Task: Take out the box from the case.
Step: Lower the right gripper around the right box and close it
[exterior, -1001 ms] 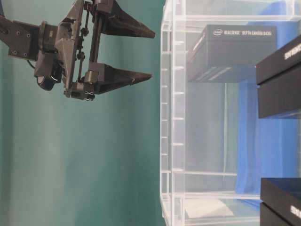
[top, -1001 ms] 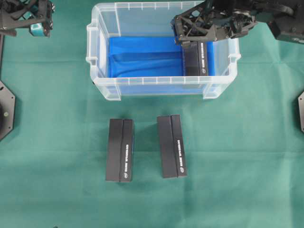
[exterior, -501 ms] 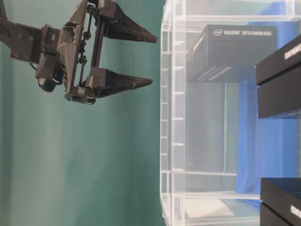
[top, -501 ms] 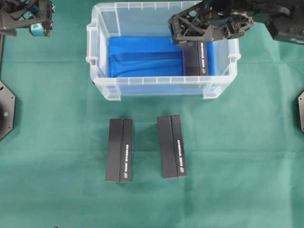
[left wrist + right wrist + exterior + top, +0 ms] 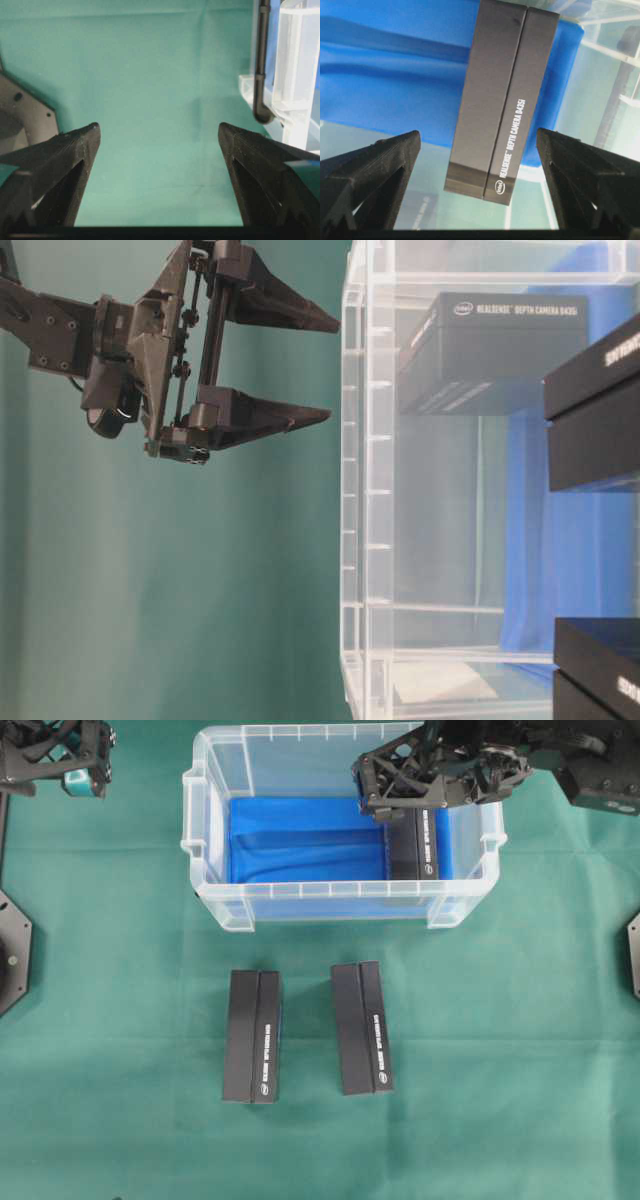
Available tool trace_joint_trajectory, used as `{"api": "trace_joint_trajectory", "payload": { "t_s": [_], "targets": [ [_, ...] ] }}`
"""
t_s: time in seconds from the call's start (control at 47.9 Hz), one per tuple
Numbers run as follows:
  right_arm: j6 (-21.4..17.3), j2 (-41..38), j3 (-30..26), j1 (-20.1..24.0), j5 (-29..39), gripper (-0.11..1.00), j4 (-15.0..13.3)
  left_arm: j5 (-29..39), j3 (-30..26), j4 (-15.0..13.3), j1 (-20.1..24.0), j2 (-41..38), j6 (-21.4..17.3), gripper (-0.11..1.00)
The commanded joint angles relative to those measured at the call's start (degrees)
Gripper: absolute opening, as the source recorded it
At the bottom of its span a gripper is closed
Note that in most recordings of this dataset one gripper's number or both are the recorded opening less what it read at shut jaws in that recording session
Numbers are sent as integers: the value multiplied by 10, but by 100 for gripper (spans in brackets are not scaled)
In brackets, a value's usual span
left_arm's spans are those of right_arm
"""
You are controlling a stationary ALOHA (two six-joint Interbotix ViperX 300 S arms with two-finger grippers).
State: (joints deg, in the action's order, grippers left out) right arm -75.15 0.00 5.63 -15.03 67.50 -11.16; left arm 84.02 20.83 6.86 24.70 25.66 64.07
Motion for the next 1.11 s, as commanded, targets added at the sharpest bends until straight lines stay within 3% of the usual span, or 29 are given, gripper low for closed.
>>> {"api": "trace_joint_trajectory", "payload": {
  "t_s": [0.0,1.085],
  "targets": [
    [-1,8,-3,2,-3,93,-1,-2,-6,1,-2,4,-1,98],
    [-21,-1,22,-1,-19,93,-4,-2,-6,1,-2,4,-3,98]
  ]
}}
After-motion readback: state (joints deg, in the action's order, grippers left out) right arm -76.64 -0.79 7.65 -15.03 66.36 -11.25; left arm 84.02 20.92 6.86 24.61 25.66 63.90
